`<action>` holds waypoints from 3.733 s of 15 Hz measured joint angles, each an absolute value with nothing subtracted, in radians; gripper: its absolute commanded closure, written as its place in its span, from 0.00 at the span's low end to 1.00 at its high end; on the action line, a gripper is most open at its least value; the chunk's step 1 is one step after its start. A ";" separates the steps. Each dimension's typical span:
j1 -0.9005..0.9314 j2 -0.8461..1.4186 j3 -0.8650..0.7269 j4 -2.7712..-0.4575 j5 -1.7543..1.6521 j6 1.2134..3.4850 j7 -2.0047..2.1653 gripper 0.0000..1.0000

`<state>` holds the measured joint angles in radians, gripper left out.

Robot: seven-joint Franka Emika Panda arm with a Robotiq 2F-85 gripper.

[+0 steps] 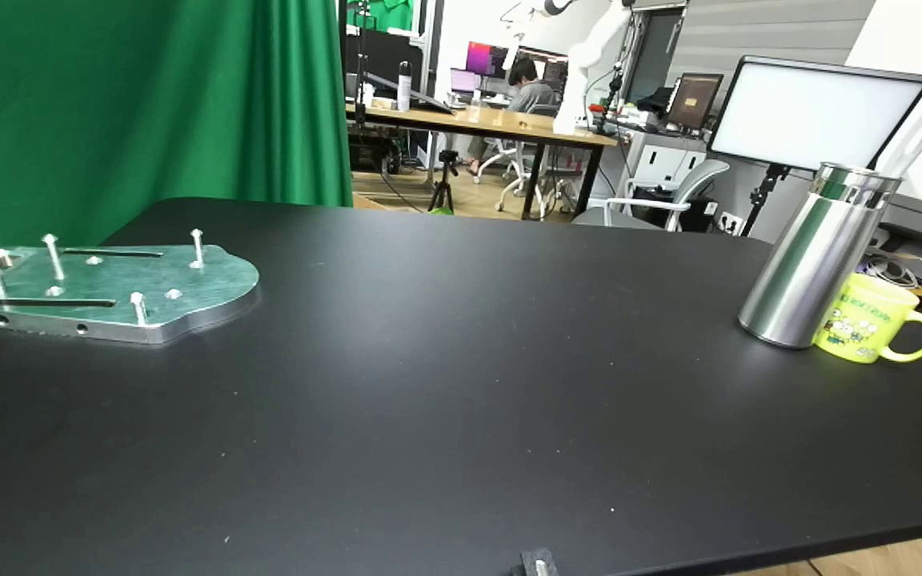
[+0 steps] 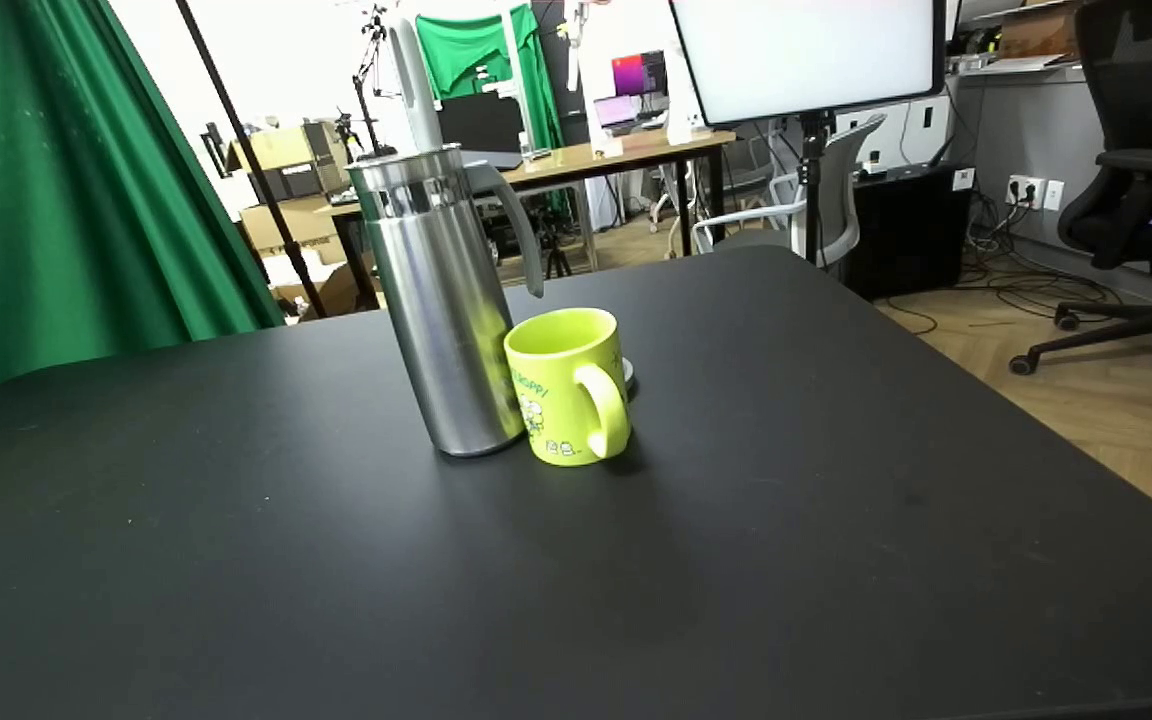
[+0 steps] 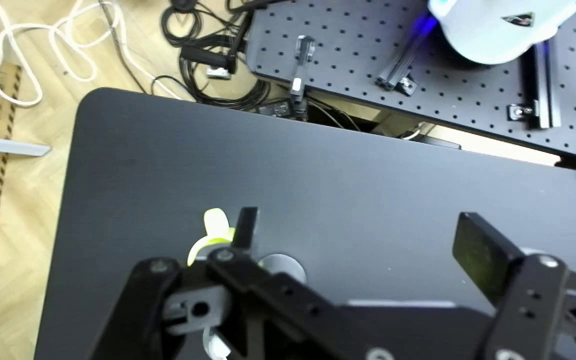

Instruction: Clean the bottle by moving the brush up and down.

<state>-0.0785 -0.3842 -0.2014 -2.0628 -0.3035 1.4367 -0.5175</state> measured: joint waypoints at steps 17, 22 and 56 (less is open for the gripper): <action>-0.110 -0.063 -0.272 -1.937 -0.215 1.918 -1.152 0.00; -0.119 -0.062 -0.263 -1.945 -0.209 1.925 -1.155 0.00; -0.219 -0.005 -0.262 -2.201 -0.001 2.228 -1.324 0.96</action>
